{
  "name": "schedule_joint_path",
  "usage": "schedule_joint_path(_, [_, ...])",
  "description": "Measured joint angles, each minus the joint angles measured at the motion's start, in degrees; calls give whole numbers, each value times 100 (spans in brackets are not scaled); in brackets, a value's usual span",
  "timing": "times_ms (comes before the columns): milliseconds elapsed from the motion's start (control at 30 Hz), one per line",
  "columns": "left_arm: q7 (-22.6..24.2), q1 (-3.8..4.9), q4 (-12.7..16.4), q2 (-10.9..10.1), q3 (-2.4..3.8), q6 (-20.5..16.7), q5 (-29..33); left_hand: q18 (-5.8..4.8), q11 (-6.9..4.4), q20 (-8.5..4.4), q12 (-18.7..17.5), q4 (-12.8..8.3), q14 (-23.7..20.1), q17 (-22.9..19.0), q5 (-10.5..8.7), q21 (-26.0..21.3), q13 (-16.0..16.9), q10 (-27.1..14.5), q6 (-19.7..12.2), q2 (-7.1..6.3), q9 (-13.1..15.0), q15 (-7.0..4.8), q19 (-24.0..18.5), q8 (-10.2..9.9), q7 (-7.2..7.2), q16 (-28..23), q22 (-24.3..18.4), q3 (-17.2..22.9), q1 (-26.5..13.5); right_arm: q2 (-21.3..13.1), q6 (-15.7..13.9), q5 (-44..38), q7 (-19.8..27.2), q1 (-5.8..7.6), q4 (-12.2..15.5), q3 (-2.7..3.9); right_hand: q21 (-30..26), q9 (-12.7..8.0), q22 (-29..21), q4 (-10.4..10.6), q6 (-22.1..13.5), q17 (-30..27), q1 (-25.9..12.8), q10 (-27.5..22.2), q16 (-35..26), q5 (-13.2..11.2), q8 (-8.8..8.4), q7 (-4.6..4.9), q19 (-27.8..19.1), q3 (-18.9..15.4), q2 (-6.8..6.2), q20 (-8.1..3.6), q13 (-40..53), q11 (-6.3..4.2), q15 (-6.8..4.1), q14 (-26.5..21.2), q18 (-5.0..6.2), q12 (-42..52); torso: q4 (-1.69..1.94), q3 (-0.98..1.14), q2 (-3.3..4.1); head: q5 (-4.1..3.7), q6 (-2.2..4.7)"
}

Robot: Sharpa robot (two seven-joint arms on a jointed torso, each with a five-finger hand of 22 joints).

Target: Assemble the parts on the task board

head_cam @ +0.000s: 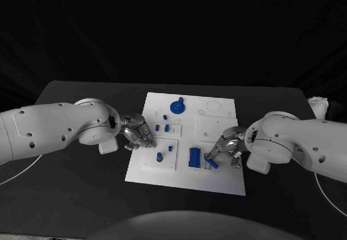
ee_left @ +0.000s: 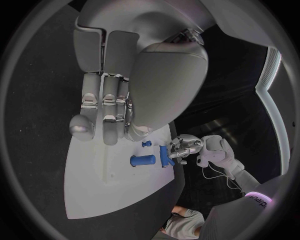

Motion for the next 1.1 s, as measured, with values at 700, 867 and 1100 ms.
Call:
schedule_joint_path(700, [-2,1,-9,4,0,17,1,0,0,20,-23,-1,-42,-5,0,0,-4,0,10,0,2,1,-20,-26,-10,0,0,32,0,-110,-187,74,7,-2,121,-3,-33,-116,-1,214,16,-19,-301,0,0,-195,-1,-18,0,99,-83,0,0,0,0,0,0,0,-3,-1,1,8,0])
schedule_joint_path(867, [-4,1,-10,5,1,22,1,1,0,20,-23,-1,-43,-5,0,0,-4,0,10,0,-3,1,-20,-27,-10,0,0,32,0,-185,-232,79,29,-2,181,-3,-32,-163,-2,388,16,-19,-521,0,0,-837,-1,-18,0,-25,-145,0,0,1,1,0,0,0,-3,0,0,8,0])
schedule_joint_path(1100, [-4,1,3,-5,2,23,1,0,0,20,-23,-1,-42,-5,0,0,-4,0,10,0,-10,1,-20,-28,-10,0,0,32,0,-551,-445,35,352,-4,588,-3,71,-98,-2,171,-93,46,-206,0,45,-401,79,-12,0,102,-166,0,0,1,1,0,0,0,1,1,2,13,0])
